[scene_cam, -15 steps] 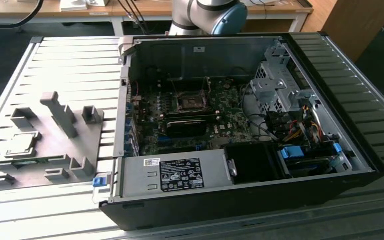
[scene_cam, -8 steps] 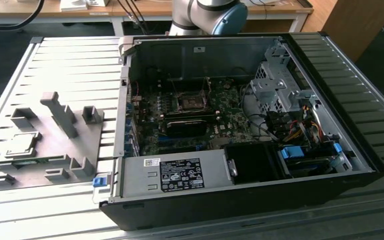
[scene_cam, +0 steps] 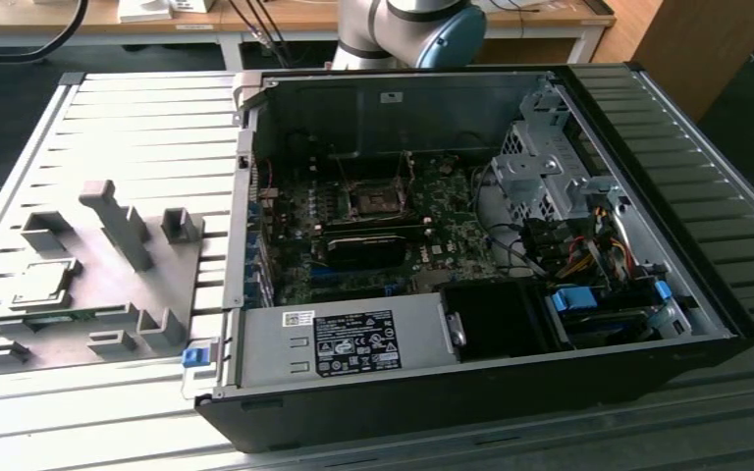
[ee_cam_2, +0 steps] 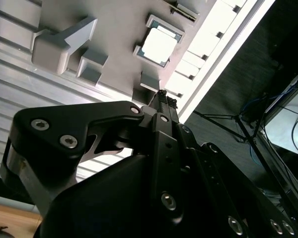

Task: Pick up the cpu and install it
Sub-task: 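Pick up the cpu and move it towards the insertion slot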

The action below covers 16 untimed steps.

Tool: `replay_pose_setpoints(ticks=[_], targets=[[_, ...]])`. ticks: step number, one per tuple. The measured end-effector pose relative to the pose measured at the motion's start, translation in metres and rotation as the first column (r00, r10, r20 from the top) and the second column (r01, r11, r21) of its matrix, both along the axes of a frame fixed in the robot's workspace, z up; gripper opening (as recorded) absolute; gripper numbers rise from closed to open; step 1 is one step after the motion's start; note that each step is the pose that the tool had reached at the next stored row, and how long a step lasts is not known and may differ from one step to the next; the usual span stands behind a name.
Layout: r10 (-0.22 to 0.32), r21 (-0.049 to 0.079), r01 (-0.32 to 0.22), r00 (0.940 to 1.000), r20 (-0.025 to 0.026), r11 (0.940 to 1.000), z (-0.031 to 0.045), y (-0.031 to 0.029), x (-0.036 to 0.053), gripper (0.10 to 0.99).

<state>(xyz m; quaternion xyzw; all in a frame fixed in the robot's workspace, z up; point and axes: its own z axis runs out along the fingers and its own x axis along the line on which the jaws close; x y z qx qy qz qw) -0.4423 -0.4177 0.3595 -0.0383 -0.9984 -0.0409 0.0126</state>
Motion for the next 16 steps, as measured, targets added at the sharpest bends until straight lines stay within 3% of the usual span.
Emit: replay_pose_setpoints(ticks=[16], targets=[[0.0, 0.0, 0.0, 1.0, 0.0, 1.0, -0.0036, -0.0013, 0.0, 0.114]])
